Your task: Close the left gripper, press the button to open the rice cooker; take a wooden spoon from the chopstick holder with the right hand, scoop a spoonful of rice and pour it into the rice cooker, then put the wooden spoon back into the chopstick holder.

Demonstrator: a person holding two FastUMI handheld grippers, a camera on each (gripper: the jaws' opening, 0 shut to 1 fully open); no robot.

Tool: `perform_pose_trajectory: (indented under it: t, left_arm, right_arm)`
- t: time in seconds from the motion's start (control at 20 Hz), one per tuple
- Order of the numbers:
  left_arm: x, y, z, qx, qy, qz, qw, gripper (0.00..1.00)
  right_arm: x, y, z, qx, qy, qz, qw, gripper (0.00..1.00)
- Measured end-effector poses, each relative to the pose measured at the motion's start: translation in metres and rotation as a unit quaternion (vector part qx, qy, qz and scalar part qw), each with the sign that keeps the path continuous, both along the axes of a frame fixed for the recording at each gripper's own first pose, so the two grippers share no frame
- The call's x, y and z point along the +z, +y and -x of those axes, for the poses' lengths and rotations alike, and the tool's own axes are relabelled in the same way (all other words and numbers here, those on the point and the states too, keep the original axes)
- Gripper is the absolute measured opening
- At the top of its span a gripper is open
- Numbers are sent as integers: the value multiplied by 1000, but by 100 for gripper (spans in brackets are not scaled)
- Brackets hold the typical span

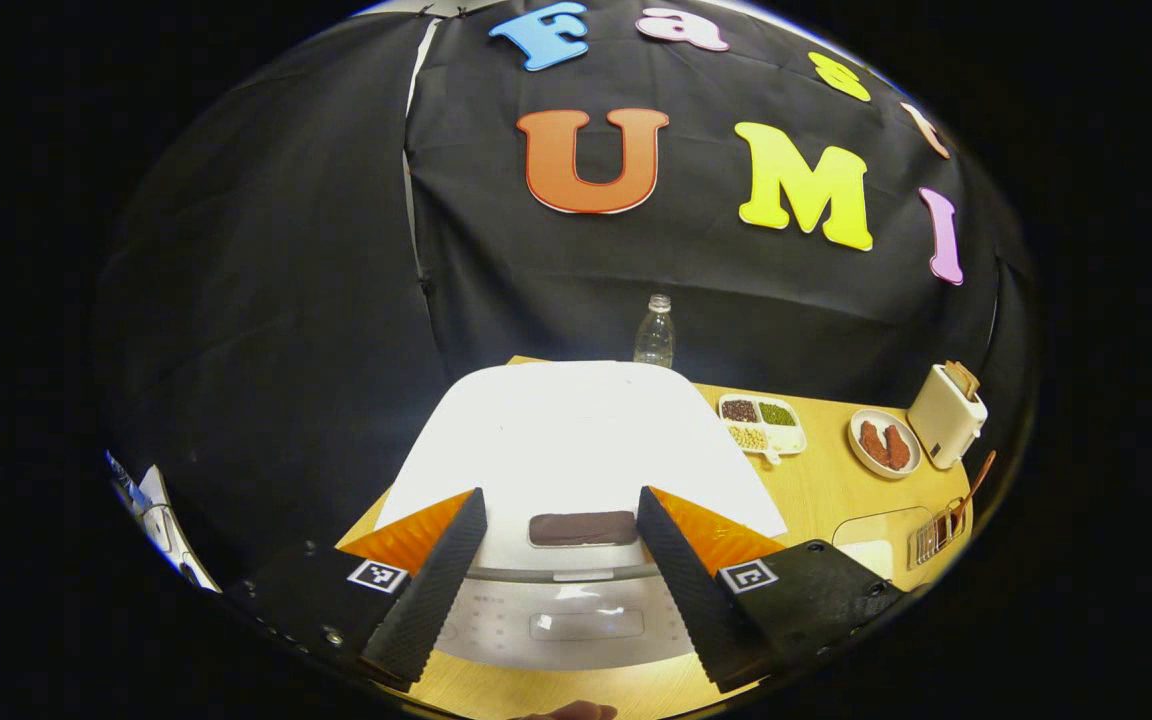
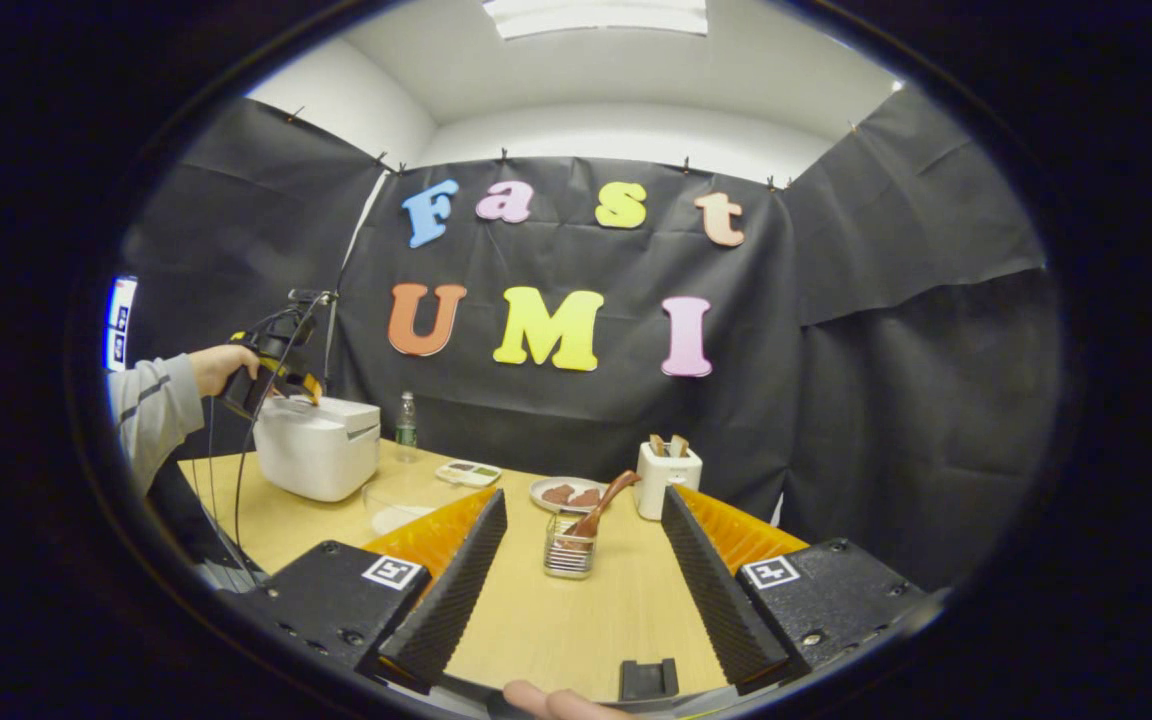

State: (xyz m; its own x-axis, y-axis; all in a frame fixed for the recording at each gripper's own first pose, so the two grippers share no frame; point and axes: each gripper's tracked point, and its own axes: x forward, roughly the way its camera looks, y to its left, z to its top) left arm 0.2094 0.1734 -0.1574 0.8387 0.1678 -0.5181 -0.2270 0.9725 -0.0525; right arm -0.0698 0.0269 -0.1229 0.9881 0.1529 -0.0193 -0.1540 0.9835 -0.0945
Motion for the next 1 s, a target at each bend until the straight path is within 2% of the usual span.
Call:
perform_pose_trajectory:
  t: [0.7,1.0]
  left_arm:
    - [-12,-1,-2,13,1,6,1000,99]
    - [-7,-6,2,14,-11,0,1000,97]
  right_arm:
    - [-9,11,4,3,12,4,1000,100]
    - [-1,-1,4,-17,5,3,1000,100]
